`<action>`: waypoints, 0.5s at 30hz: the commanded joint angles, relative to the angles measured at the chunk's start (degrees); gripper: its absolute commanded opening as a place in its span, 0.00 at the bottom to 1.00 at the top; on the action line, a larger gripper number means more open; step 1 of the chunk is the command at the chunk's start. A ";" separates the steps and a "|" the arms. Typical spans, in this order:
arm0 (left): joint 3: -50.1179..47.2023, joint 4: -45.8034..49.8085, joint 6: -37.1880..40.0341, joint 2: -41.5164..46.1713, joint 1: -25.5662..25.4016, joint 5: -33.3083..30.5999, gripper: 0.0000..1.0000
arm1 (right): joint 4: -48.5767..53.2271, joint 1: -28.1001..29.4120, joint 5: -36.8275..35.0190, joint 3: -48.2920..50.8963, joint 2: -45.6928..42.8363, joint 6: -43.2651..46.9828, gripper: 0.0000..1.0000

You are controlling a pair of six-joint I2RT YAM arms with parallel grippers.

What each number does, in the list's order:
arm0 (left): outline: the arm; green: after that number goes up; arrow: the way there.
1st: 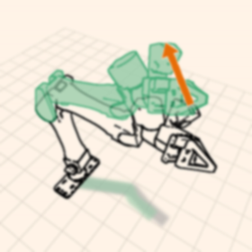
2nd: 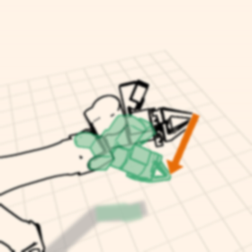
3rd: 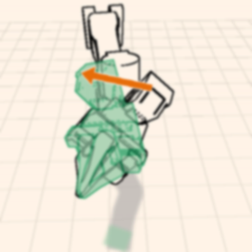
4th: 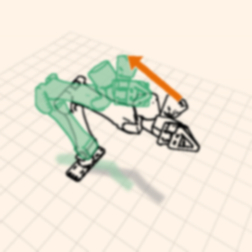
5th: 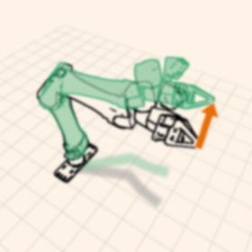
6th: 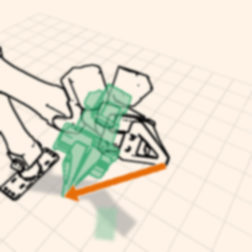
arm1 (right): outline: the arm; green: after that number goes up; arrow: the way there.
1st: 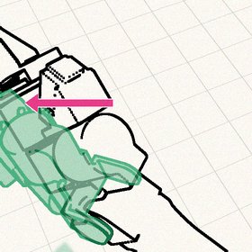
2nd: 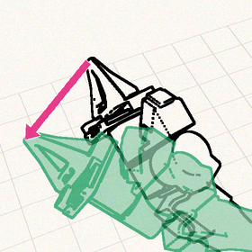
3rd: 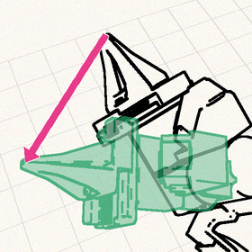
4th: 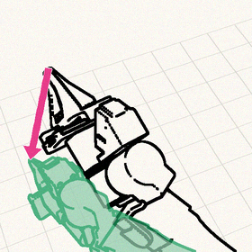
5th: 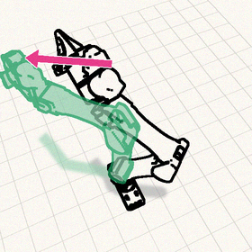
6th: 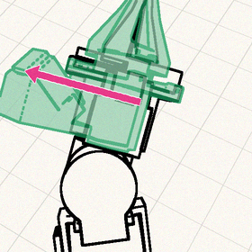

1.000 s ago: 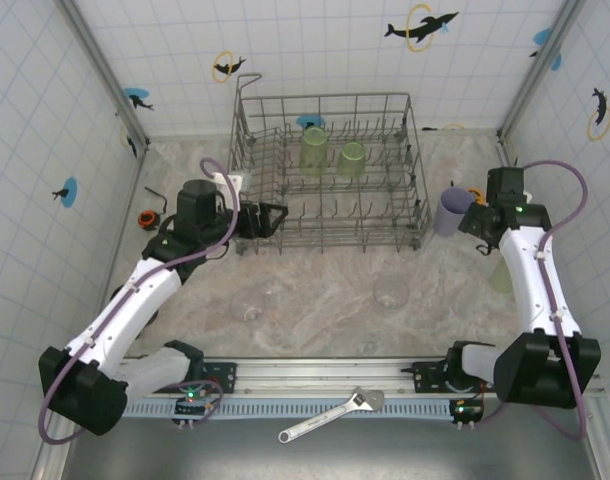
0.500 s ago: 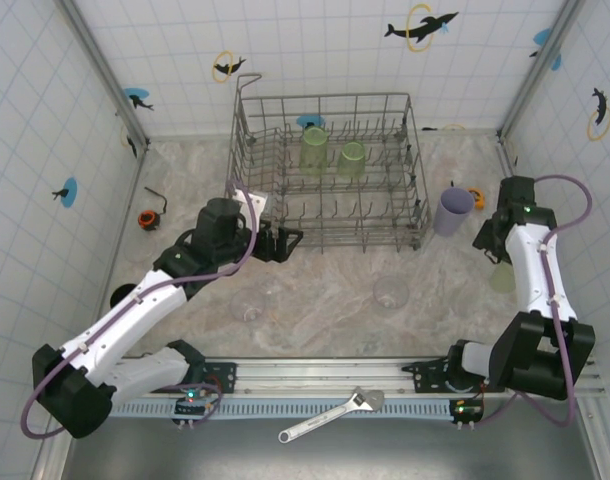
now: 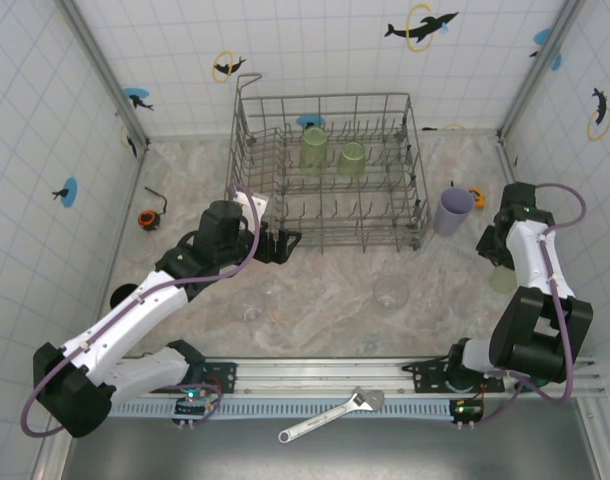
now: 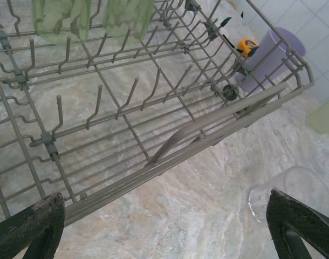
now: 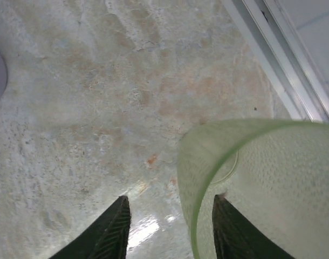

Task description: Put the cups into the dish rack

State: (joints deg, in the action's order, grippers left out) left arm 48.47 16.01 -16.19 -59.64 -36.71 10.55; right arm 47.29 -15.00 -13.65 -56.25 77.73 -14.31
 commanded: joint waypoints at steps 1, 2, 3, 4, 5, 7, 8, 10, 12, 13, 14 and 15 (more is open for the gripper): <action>1.78 -0.10 2.13 -1.04 -0.30 -1.65 0.98 | -1.77 -0.29 -0.33 1.31 0.44 1.46 0.36; 2.01 -0.08 2.10 -1.22 -0.29 -1.59 0.97 | -2.14 -0.39 -0.34 1.85 0.40 1.75 0.34; 2.19 0.04 1.96 -1.42 -0.29 -1.73 0.98 | -2.61 -0.46 -0.41 2.42 0.27 1.97 0.33; 2.37 0.20 1.73 -1.65 -0.30 -1.92 0.98 | -3.43 -0.56 -0.32 3.27 0.16 2.29 0.30; 2.58 0.53 1.60 -1.88 -0.29 -2.38 0.97 | -4.39 -0.55 -0.59 3.99 0.05 2.76 0.29; 3.11 0.99 1.24 -2.25 -0.29 -3.10 0.98 | -5.34 -0.66 -1.52 4.63 0.36 3.52 0.24; 3.44 1.21 1.24 -2.45 -0.29 -3.39 0.98 | -5.51 -0.78 -1.66 4.54 0.72 3.78 0.22; 3.80 1.21 -1.43 -2.84 -0.29 -3.76 0.98 | -4.92 -1.16 -1.42 3.70 1.31 3.30 0.13; 4.30 1.19 -2.54 -3.46 -0.32 -3.74 0.98 | -3.70 -1.25 -1.12 2.16 1.59 2.29 0.04; 4.57 1.10 -3.11 -3.89 -0.29 -3.74 0.98 | -3.35 -1.25 -0.84 1.58 1.34 1.63 0.00; 4.82 1.12 -3.62 -4.30 -0.29 -3.82 0.97 | -2.98 -1.25 -0.38 1.22 0.84 1.35 0.00; 5.20 1.11 -4.05 -4.77 -0.29 -3.90 0.98 | -2.68 -1.25 -0.29 0.88 0.34 1.12 0.00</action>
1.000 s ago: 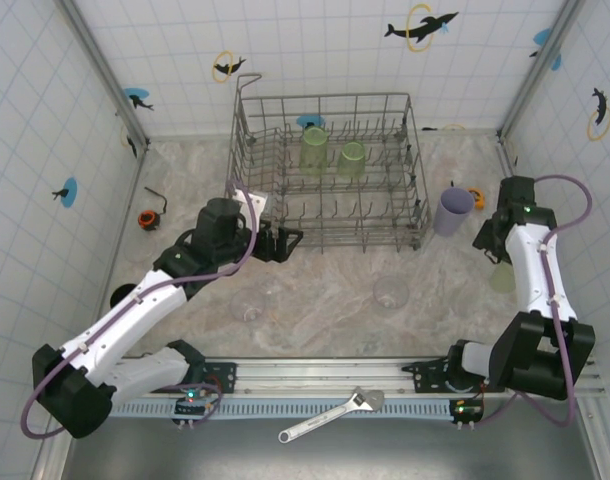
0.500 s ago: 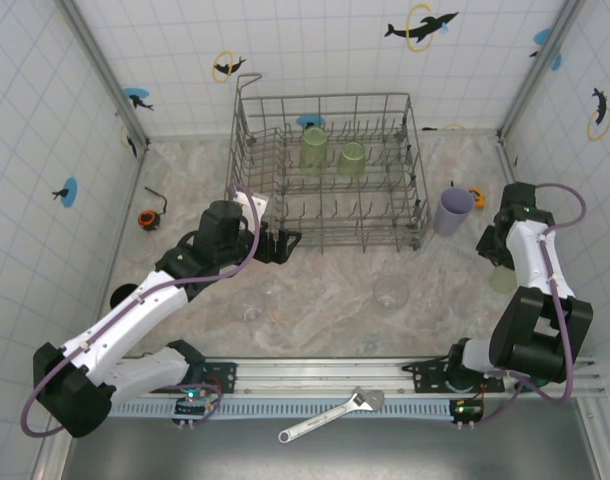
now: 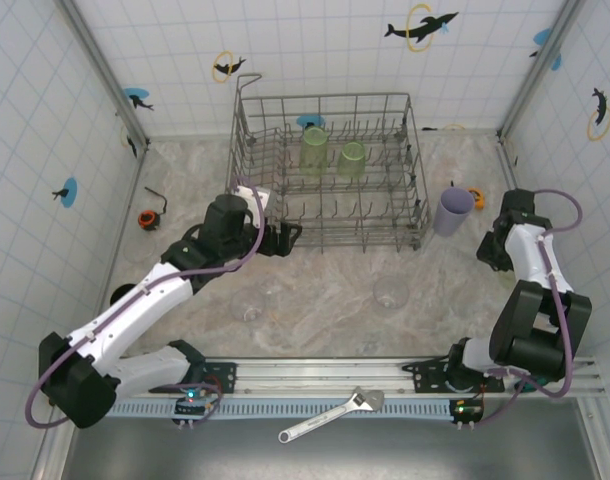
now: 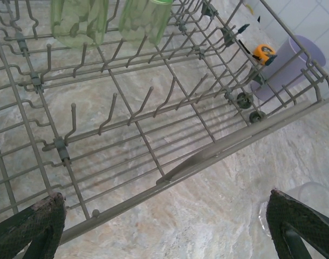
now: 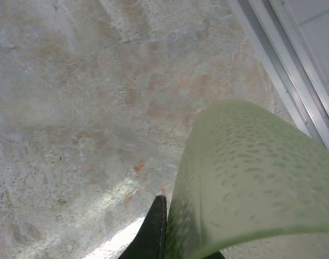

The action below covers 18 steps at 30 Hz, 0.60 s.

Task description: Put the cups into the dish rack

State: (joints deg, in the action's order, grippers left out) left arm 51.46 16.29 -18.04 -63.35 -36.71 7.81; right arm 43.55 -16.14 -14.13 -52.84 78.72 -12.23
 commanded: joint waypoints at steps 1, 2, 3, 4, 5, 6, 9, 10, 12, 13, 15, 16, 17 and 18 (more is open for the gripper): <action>2.60 0.81 -2.63 -1.64 -0.29 -1.26 0.98 | 1.22 -0.18 -0.50 -2.79 -1.48 -1.65 0.00; 3.17 0.83 -3.22 -2.14 -0.29 -1.52 0.98 | 1.18 -0.18 -0.44 -2.83 -2.50 -1.92 0.00; 3.64 0.80 -3.67 -2.66 -0.34 -1.62 0.98 | 1.09 -0.19 0.02 -2.79 -3.50 -1.99 0.00; 3.99 0.83 -4.20 -3.22 -0.29 -1.80 0.98 | 0.95 -0.30 0.07 -2.70 -4.71 -2.24 0.00; 4.00 0.72 -4.68 -3.82 -0.30 -1.93 0.98 | 0.58 -0.32 0.14 -2.46 -5.90 -2.44 0.00; 4.04 0.76 -5.22 -4.28 -0.29 -2.23 0.98 | 0.28 -0.29 0.68 -2.27 -6.93 -2.45 0.00; 6.97 0.44 -6.80 -5.61 -0.29 -3.47 0.98 | -0.47 -0.38 1.31 -2.06 -9.67 -2.62 0.00; 7.44 0.36 -7.49 -6.10 -0.29 -3.98 0.98 | -0.95 -0.38 2.10 -1.89 -10.42 -2.50 0.00; 8.49 0.38 -8.69 -6.91 -0.34 -4.51 0.98 | -1.71 -0.38 3.57 -1.96 -11.06 -1.57 0.00; 9.16 0.38 -9.38 -7.29 -0.29 -4.72 0.98 | -1.58 -0.43 3.56 -2.57 -11.02 -0.88 0.00; 10.26 0.37 -10.26 -7.95 -0.30 -4.89 0.98 | -1.10 -0.47 2.93 -4.24 -10.67 0.07 0.00; 10.86 0.40 -10.74 -8.33 -0.29 -5.04 0.98 | -1.25 -0.48 3.20 -5.01 -10.69 0.12 0.00; 11.47 0.45 -11.01 -8.77 -0.29 -5.03 0.98 | -1.57 -0.47 4.41 -5.62 -10.71 0.11 0.00; 12.04 0.46 -11.28 -9.11 -0.29 -5.12 0.98 | -2.09 -0.47 5.83 -6.03 -10.71 -0.18 0.00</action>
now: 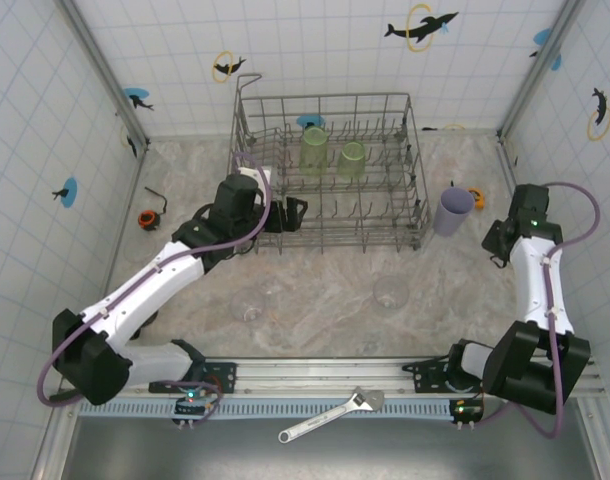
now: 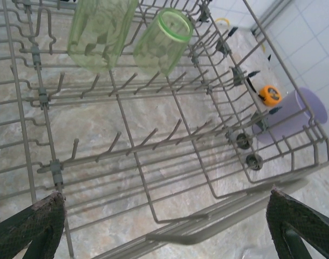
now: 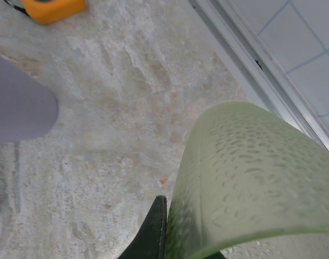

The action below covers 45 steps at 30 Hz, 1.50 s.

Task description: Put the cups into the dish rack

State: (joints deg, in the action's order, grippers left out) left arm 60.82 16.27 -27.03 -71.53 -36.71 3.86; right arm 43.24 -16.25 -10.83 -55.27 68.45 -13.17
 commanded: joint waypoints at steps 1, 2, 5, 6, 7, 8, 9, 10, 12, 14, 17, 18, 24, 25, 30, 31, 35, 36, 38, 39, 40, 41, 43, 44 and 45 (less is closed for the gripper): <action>3.39 0.68 -2.54 -1.47 -0.29 -1.33 0.97 | -2.49 -0.36 4.04 -4.00 -0.51 0.33 0.00; 4.15 0.85 -2.63 -2.06 -0.30 -1.43 0.98 | -3.29 -0.36 5.32 -4.31 -0.69 -0.15 0.00; 6.54 1.19 -2.90 -3.71 -0.29 -1.06 0.98 | -4.90 -0.36 7.61 -5.81 -0.76 -1.27 0.00; 7.27 1.26 -3.02 -4.19 -0.29 -0.96 0.98 | -5.52 -0.36 8.44 -6.11 -0.80 -1.61 0.00; 8.14 1.36 -3.20 -4.77 -0.29 -0.77 0.98 | -6.39 -0.36 9.68 -6.38 -0.85 -2.05 0.00; 8.92 1.31 -3.37 -5.38 -0.29 -0.41 0.98 | -7.32 -0.36 11.14 -6.58 -1.01 -2.50 0.00; 9.55 1.30 -3.42 -5.90 -0.30 -0.20 0.98 | -8.18 -0.36 12.61 -6.70 -1.23 -2.78 0.00; 10.20 1.26 -3.46 -6.52 -0.30 0.05 0.97 | -9.54 -0.36 14.35 -6.68 -1.55 -3.30 0.00; 11.43 1.16 -3.44 -7.75 -0.29 0.55 0.98 | -12.53 -0.34 17.64 -6.44 -2.36 -4.66 0.00; 12.82 0.87 -3.34 -9.18 -0.29 1.02 0.98 | -16.30 -0.36 21.67 -6.05 -3.19 -6.70 0.00; 14.98 -0.28 -3.29 -11.58 -0.32 2.16 0.98 | -22.55 -0.23 27.89 -5.01 -4.19 -10.85 0.00; 15.79 -0.70 -3.34 -12.37 -0.29 2.62 0.98 | -24.47 -0.27 29.66 -4.74 -4.35 -11.96 0.00; 22.08 -3.79 -3.66 -18.22 -0.32 5.97 0.97 | -39.65 -0.02 42.20 -0.60 -3.82 -22.89 0.00; 23.06 -4.32 -3.75 -19.26 -0.29 6.61 0.98 | -43.10 0.08 43.99 0.70 -3.68 -25.31 0.00; 28.18 -8.50 -4.71 -24.61 -0.29 14.36 0.98 | -57.43 2.61 49.02 5.16 -2.51 -32.98 0.00; 29.15 -9.28 -5.43 -25.78 -0.29 15.17 0.98 | -58.63 3.55 49.25 5.19 -2.09 -33.14 0.00; 34.84 -9.98 -6.94 -30.84 -0.29 17.02 0.98 | -64.07 6.60 49.65 6.01 -1.18 -34.25 0.00; 36.31 -9.99 -7.46 -32.00 -0.29 17.62 0.98 | -65.76 7.10 49.88 6.53 -0.97 -34.99 0.00; 39.01 -10.58 -8.89 -34.55 -0.29 19.31 0.98 | -68.76 8.02 50.27 7.19 -0.44 -36.25 0.00; 40.31 -11.01 -9.87 -35.83 -0.28 19.87 0.98 | -69.80 8.48 50.44 7.31 -0.10 -36.70 0.00; 41.30 -11.65 -10.95 -36.97 -0.25 20.56 0.98 | -70.65 8.94 50.55 7.37 0.18 -36.89 0.00; 41.92 -12.54 -11.85 -37.85 -0.21 21.35 0.98 | -71.42 9.39 50.71 7.47 0.40 -37.04 0.00; 42.77 -14.64 -14.07 -39.58 -0.12 22.62 0.98 | -73.03 10.40 51.10 7.78 0.84 -37.10 0.00; 43.00 -15.71 -14.90 -40.27 -0.07 23.36 0.98 | -73.80 10.78 51.45 7.90 0.90 -37.13 0.00; 43.36 -16.59 -15.91 -40.93 -0.03 24.08 0.98 | -74.64 11.16 51.90 7.98 1.12 -36.91 0.00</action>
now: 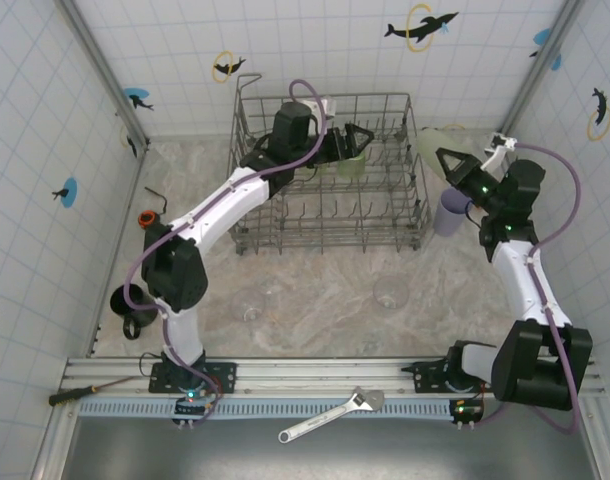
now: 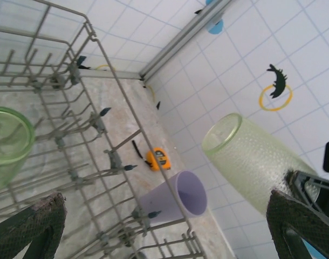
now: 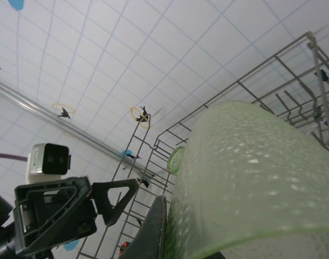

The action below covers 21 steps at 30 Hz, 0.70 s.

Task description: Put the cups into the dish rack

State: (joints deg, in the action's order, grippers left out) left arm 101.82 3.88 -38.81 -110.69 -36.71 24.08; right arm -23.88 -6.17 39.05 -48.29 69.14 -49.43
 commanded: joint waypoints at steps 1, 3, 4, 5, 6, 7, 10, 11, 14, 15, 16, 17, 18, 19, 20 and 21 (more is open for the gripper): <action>2.78 -5.22 -4.89 -2.43 0.05 4.77 0.98 | -8.10 1.38 2.40 1.16 0.59 -0.47 0.00; 3.54 -7.37 -5.96 -3.66 0.27 7.61 0.98 | -10.24 1.75 3.88 1.73 1.18 -0.64 0.00; 4.04 -8.21 -6.65 -4.29 0.40 8.93 0.98 | -11.88 1.87 5.11 2.16 1.63 -1.12 0.00; 4.43 -8.56 -7.20 -4.75 0.54 9.59 0.98 | -13.34 2.04 6.08 2.47 2.05 -1.59 0.00; 4.68 -9.15 -7.86 -5.11 0.70 10.21 0.98 | -14.91 2.21 7.16 2.75 2.52 -2.03 0.00; 4.70 -9.85 -8.55 -5.42 0.79 10.72 0.98 | -16.03 2.43 8.13 2.98 3.03 -2.39 0.00; 4.70 -11.34 -10.31 -6.21 1.16 12.04 0.98 | -19.60 3.22 9.77 3.55 4.18 -3.75 0.00; 4.70 -12.05 -11.24 -6.58 1.29 12.73 0.98 | -20.82 3.62 10.06 3.73 4.56 -4.19 0.00; 4.47 -14.63 -14.33 -7.76 1.29 14.44 0.98 | -22.70 5.17 10.82 3.45 5.70 -4.59 0.00; 4.12 -16.15 -16.00 -8.18 1.29 15.14 0.98 | -23.17 5.73 11.02 3.25 6.04 -4.62 0.00; 3.80 -17.51 -17.39 -8.51 1.26 15.83 0.98 | -23.60 6.13 11.18 3.06 6.33 -4.54 0.00; 3.58 -18.95 -18.69 -8.89 1.24 16.54 0.97 | -24.20 6.48 11.25 2.95 6.57 -4.48 0.00; 3.48 -19.86 -19.74 -9.29 1.29 16.80 0.98 | -24.73 6.90 11.18 2.86 6.77 -4.46 0.00; 3.41 -20.32 -20.39 -9.50 1.24 16.92 0.98 | -25.17 7.12 11.06 2.86 6.88 -4.50 0.00; 3.29 -20.87 -21.08 -9.71 1.20 16.96 0.98 | -25.69 7.38 10.92 2.85 7.03 -4.60 0.00; 3.13 -21.37 -21.55 -9.72 1.20 16.96 0.98 | -26.10 7.57 10.71 2.77 7.15 -4.56 0.00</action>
State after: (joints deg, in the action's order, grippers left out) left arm 104.57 -12.67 -56.16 -119.46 -35.68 38.59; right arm -43.92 0.86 49.15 -45.45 75.88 -53.89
